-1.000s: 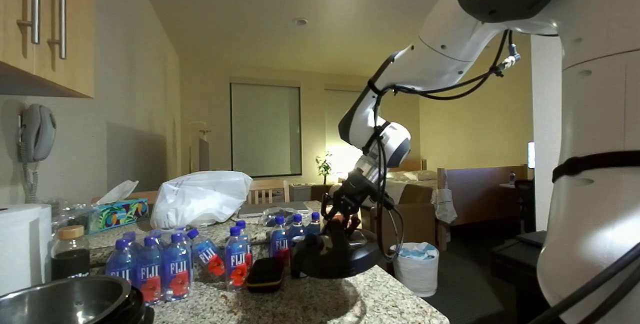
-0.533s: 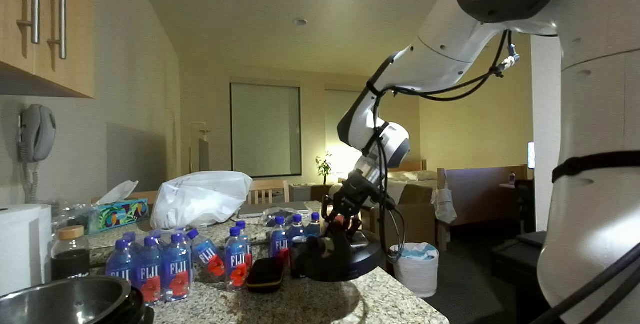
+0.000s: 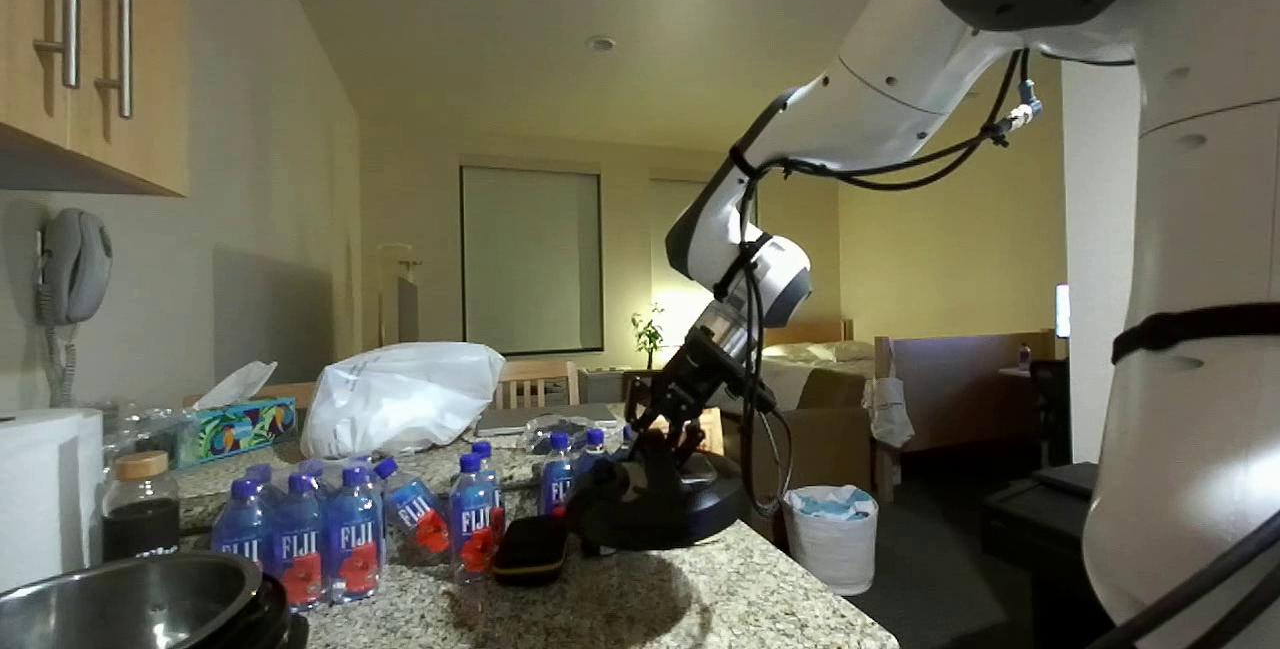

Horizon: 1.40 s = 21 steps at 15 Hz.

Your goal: Put the black lid on the rice cooker

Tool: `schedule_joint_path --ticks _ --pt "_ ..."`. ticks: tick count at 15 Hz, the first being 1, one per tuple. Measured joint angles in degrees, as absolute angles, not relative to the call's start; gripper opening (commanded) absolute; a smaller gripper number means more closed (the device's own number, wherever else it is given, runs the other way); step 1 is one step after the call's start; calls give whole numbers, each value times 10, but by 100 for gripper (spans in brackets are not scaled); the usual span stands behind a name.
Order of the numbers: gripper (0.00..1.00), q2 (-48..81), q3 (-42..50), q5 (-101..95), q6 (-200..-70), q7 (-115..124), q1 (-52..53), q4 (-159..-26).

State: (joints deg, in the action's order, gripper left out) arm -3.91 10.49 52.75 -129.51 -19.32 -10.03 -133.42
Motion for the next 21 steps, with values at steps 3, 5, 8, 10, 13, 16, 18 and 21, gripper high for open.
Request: schedule_joint_path --ticks 3,5,8,10,13,16,18,21 --pt "0 -65 101 573 -1295 -226 -87 -1345" --pt "0 -80 97 594 -1289 -249 -78 -1353" --pt "0 -107 82 591 -1274 -257 -60 -1363" --pt "0 -129 67 567 -1260 -256 -48 -1367" --pt "0 -140 55 546 -1253 -251 -37 -1372" --pt "0 -126 61 546 -1255 -252 -38 -1374" --pt "0 -121 62 546 -1255 -252 -38 -1374" --pt "0 -113 60 538 -1254 -252 -35 -1375"
